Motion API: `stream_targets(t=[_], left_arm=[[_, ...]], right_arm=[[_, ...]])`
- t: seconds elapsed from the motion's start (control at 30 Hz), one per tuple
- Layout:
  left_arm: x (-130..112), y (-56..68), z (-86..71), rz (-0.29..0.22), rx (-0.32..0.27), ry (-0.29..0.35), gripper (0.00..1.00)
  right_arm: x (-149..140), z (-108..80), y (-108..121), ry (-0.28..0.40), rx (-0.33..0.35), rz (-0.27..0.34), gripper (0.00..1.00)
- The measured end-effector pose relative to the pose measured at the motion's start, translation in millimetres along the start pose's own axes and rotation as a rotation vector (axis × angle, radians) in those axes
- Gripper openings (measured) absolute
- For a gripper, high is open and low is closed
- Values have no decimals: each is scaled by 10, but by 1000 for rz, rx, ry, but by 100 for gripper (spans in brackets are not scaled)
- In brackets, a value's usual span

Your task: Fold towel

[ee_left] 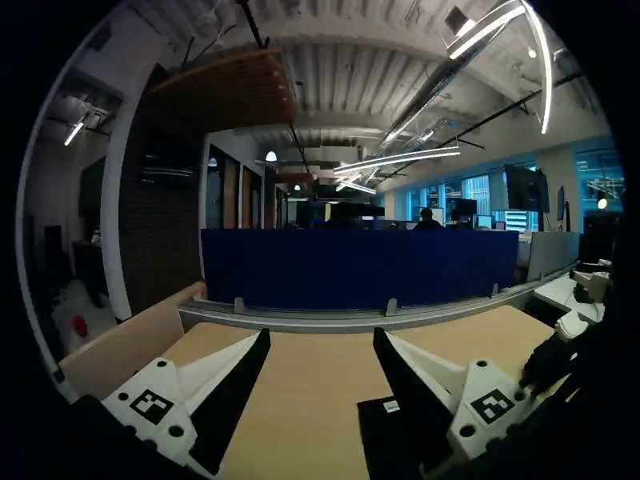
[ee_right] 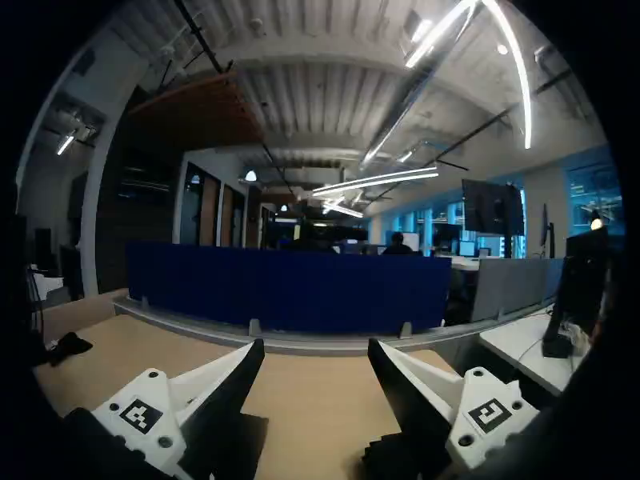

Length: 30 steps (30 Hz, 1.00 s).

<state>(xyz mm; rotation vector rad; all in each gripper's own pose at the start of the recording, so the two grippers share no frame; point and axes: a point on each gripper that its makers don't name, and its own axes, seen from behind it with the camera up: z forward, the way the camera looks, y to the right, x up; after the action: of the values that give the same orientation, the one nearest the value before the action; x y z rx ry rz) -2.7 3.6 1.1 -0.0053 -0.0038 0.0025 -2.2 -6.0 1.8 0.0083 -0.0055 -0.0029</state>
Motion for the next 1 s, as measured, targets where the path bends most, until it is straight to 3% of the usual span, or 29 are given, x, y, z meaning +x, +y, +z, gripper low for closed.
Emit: stream_targets(t=[0.2, 0.47, 0.67, 1.0], left_arm=[[-252, 268, 64, 39, -74, -59, 95], [-536, 679, 32, 74, -264, -168, 95], [-688, 773, 5, 81, -309, -219, 95], [-1200, 884, -27, 110, -347, -299, 95]], right_arm=[[-181, 131, -462, -73, 107, -41, 100], [-464, 174, -869, -219, 286, -120, 100], [-671, 143, -1018, -296, 362, -145, 100], [-1097, 115, -1110, -371, 390, -166, 100]])
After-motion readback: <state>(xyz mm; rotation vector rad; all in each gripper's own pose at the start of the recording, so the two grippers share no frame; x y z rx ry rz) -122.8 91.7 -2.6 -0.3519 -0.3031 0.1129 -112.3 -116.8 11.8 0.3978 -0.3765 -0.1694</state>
